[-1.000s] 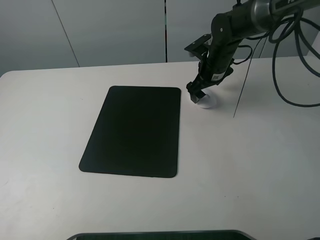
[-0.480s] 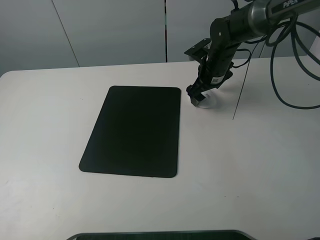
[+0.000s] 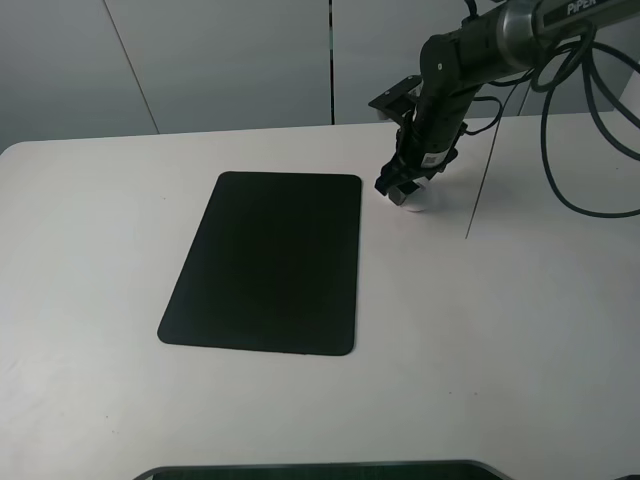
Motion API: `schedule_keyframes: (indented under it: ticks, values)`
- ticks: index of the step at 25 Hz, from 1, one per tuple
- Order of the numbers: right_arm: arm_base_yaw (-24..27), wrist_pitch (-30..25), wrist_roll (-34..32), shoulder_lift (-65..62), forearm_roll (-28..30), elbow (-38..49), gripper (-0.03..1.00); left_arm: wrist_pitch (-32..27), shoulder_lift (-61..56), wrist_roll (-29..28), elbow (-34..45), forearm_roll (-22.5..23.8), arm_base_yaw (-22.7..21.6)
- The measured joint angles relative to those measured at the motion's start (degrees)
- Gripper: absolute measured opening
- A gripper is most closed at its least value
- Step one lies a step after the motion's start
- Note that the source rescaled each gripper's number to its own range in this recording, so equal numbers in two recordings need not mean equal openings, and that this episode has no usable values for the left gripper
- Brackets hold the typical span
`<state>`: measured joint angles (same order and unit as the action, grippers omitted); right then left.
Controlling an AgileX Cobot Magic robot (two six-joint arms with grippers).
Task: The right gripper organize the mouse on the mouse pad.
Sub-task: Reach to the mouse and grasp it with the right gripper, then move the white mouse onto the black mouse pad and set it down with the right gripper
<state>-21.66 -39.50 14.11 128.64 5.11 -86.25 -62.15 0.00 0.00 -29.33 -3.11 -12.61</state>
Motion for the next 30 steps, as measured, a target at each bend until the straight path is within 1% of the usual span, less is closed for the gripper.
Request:
schedule_keyframes:
  ticks: [23, 30]
  values:
    - [0.0, 0.0, 0.1, 0.0, -0.1, 0.0, 0.0, 0.0, 0.0, 0.0, 0.0, 0.0, 0.0]
    - [0.0, -0.2, 0.1, -1.8, -0.2, 0.0, 0.0, 0.0, 0.0, 0.0, 0.0, 0.0, 0.0]
